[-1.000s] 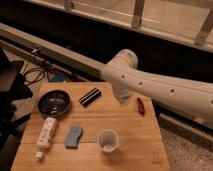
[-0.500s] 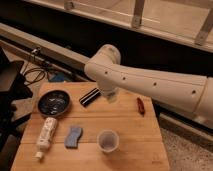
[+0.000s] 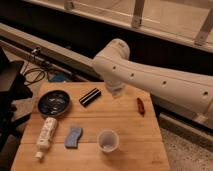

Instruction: Move the arm in a circular motion

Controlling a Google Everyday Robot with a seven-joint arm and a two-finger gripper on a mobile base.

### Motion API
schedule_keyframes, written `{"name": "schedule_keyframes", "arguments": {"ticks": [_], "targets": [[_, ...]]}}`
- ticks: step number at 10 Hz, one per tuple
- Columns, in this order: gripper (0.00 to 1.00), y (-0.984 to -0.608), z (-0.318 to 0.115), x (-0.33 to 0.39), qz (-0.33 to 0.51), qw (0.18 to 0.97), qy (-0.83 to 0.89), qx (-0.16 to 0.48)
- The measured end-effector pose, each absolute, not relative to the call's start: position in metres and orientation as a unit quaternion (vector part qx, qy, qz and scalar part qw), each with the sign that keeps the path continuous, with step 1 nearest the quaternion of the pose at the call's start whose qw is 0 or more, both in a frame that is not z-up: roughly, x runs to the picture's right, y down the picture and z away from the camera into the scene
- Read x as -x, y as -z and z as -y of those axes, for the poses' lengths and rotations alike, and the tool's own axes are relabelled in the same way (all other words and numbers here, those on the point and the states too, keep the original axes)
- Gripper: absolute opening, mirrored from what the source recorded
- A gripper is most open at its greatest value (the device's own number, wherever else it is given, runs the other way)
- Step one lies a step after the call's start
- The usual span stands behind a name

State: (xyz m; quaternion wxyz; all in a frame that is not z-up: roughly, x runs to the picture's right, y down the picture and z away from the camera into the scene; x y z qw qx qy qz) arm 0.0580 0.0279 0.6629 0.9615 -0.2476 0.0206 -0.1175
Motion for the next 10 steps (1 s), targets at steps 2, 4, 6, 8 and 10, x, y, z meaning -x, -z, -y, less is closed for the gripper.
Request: {"name": "schedule_keyframes", "arguments": {"ticks": [2, 4, 6, 8, 10], "targets": [[0.0, -0.655, -0.026, -0.086, -0.025, 0.964, 0.104, 0.244], [0.0, -0.656, -0.021, -0.111, -0.027, 0.966, 0.097, 0.24], [0.0, -0.647, -0.021, -0.113, -0.021, 0.968, 0.09, 0.235], [0.0, -0.631, -0.031, -0.117, -0.021, 0.97, 0.088, 0.224], [0.0, -0.631, -0.029, -0.11, -0.021, 0.972, 0.093, 0.215]]}}
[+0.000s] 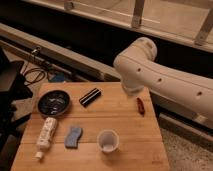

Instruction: Move the arm in a circular motion

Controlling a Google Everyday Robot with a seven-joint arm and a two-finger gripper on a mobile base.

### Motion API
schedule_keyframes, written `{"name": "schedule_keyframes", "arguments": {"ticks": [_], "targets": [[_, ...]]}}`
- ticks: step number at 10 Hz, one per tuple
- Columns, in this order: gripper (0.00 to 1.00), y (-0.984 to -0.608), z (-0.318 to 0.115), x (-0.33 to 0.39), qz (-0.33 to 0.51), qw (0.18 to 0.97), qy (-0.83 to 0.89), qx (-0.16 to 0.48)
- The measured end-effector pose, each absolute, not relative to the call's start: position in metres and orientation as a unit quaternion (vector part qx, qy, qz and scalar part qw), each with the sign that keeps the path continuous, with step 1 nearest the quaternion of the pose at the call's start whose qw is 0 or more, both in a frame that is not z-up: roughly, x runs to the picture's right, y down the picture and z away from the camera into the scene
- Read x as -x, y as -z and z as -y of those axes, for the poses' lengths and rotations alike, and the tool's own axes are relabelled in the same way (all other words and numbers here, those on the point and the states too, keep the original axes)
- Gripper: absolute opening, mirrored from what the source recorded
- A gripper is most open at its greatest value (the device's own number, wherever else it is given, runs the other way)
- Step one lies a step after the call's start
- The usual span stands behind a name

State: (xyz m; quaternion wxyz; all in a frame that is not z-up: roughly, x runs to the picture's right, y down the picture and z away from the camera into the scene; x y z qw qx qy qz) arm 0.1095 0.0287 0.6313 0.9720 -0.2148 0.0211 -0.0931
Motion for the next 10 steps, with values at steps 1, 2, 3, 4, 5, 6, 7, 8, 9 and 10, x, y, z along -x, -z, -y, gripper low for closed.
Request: {"name": "schedule_keyframes", "arguments": {"ticks": [1, 2, 3, 4, 5, 6, 7, 8, 9, 10], "targets": [[0.0, -0.631, -0.026, -0.103, -0.02, 0.973, 0.096, 0.209], [0.0, -0.632, -0.024, -0.1, -0.021, 0.974, 0.096, 0.205], [0.0, -0.632, -0.018, -0.096, -0.021, 0.975, 0.099, 0.2], [0.0, -0.632, -0.014, -0.093, -0.021, 0.975, 0.1, 0.196], [0.0, -0.635, -0.01, -0.088, -0.021, 0.975, 0.103, 0.196], [0.0, -0.634, -0.007, -0.086, -0.02, 0.975, 0.106, 0.193], [0.0, -0.632, -0.008, -0.092, -0.019, 0.977, 0.098, 0.189], [0.0, -0.629, -0.007, -0.098, -0.018, 0.978, 0.096, 0.185], [0.0, -0.627, -0.006, -0.106, -0.018, 0.979, 0.092, 0.179], [0.0, -0.625, -0.006, -0.106, -0.016, 0.98, 0.093, 0.177]]}}
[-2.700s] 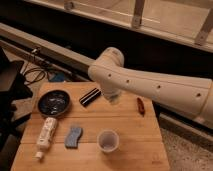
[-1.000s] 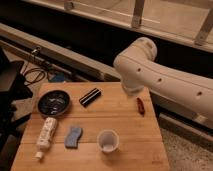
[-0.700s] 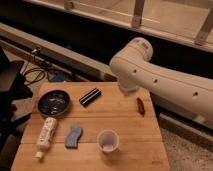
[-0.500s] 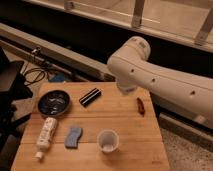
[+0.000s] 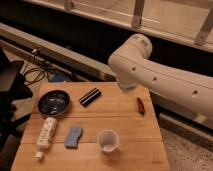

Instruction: Move the arm in a circular motion

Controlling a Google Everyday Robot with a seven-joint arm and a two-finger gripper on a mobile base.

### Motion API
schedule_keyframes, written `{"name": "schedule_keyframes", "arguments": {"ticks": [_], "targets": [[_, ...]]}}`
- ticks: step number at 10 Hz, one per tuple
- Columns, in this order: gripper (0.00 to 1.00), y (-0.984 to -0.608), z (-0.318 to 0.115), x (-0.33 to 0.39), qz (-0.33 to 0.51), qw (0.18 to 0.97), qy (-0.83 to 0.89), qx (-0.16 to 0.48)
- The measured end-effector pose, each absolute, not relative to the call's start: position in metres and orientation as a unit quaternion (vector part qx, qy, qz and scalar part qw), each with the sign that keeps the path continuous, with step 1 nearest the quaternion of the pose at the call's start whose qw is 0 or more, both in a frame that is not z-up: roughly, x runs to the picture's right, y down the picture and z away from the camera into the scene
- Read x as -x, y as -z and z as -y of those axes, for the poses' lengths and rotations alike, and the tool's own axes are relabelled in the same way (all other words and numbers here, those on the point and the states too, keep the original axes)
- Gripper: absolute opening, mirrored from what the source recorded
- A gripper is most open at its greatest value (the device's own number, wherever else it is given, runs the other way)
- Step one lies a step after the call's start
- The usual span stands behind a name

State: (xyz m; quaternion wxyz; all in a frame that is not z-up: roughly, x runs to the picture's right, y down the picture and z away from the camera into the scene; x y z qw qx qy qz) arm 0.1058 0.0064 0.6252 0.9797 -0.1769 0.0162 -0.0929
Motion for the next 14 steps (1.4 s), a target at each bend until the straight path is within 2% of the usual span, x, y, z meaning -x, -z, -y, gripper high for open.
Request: {"name": "schedule_keyframes", "arguments": {"ticks": [14], "targets": [[0.0, -0.619, 0.003, -0.095, -0.005, 0.989, 0.065, 0.13]]}}
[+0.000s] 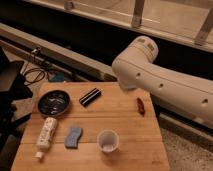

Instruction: Move the arm in a circular motion

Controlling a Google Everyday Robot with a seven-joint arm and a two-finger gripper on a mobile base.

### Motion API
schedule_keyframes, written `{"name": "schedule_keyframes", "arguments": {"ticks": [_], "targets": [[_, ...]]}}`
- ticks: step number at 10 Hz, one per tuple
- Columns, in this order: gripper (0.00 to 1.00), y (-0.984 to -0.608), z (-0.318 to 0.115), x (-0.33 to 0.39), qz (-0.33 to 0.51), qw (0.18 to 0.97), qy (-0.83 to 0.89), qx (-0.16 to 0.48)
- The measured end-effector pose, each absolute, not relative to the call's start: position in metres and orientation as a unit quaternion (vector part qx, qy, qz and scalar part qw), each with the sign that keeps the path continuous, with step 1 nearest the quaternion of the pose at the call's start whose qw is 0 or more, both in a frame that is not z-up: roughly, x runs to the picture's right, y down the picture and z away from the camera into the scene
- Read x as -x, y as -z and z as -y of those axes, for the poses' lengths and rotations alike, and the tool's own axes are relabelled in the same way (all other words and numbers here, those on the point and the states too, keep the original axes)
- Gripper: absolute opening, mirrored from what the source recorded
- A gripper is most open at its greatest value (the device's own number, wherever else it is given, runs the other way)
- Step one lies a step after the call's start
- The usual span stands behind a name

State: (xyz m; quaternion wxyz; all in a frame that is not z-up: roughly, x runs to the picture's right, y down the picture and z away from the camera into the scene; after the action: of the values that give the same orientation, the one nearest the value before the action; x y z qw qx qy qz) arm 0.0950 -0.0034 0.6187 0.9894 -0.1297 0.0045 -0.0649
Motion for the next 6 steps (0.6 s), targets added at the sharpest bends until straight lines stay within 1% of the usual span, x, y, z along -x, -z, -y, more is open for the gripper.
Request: {"name": "schedule_keyframes", "arguments": {"ticks": [4, 6], "targets": [[0.0, -0.62, 0.009, -0.089, -0.004, 0.99, 0.065, 0.125], [0.0, -0.635, 0.005, -0.087, -0.011, 0.986, 0.069, 0.153]]}}
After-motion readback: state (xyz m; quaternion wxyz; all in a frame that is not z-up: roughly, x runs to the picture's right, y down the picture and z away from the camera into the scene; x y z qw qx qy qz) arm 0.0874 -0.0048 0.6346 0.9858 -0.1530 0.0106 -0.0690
